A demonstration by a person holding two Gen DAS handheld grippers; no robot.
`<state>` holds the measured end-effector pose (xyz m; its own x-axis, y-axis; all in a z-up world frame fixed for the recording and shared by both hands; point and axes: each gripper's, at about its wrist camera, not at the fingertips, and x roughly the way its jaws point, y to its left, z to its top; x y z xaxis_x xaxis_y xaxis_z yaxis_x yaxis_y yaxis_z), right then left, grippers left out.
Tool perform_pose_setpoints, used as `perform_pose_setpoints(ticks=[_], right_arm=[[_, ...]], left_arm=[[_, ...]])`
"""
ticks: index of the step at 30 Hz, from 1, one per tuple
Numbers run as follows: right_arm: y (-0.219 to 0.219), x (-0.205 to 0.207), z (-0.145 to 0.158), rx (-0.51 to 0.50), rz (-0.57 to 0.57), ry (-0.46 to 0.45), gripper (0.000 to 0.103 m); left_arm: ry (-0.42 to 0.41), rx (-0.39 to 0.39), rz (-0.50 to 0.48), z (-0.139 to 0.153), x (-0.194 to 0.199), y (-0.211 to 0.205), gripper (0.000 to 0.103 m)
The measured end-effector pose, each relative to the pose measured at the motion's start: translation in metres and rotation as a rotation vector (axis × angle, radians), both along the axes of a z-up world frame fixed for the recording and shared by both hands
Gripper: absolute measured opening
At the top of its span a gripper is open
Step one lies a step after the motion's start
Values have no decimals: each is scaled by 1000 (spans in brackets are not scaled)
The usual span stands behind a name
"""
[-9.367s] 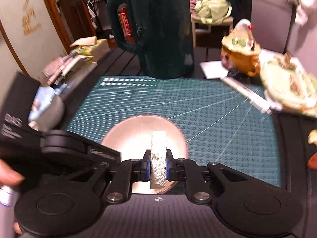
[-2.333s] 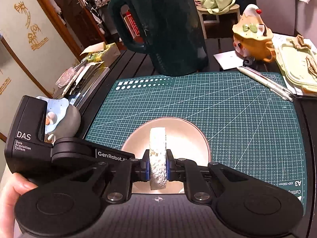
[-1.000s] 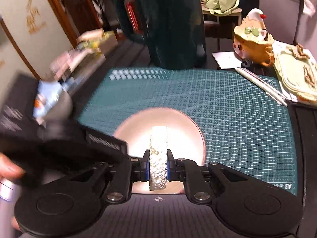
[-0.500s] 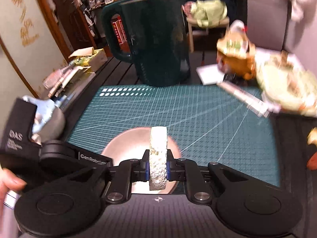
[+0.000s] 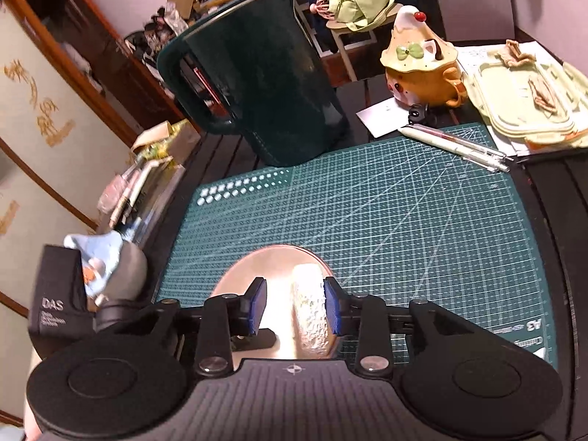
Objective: Clean bowl
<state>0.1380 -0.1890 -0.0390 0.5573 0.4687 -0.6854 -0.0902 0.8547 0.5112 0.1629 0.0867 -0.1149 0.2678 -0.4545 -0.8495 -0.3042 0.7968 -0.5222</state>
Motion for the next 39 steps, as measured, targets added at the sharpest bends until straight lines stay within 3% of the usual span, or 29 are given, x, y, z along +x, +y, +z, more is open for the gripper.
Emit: perform_pose_setpoints(ticks=[17, 25, 29, 32, 39], right_arm=[[4, -3, -3, -34, 59, 91, 32], [3, -14, 2, -64, 161, 99, 27], [14, -19, 6, -140, 191, 57, 21], [12, -18, 9, -150, 154, 19, 17], [-4, 0, 2, -37, 9, -20, 16]], left_arm=[[4, -10, 7, 0, -1, 1, 17], [7, -14, 8, -1, 3, -1, 17], [8, -16, 9, -1, 3, 0, 17], [9, -19, 10, -1, 2, 1, 17], [9, -20, 13, -1, 2, 2, 17]])
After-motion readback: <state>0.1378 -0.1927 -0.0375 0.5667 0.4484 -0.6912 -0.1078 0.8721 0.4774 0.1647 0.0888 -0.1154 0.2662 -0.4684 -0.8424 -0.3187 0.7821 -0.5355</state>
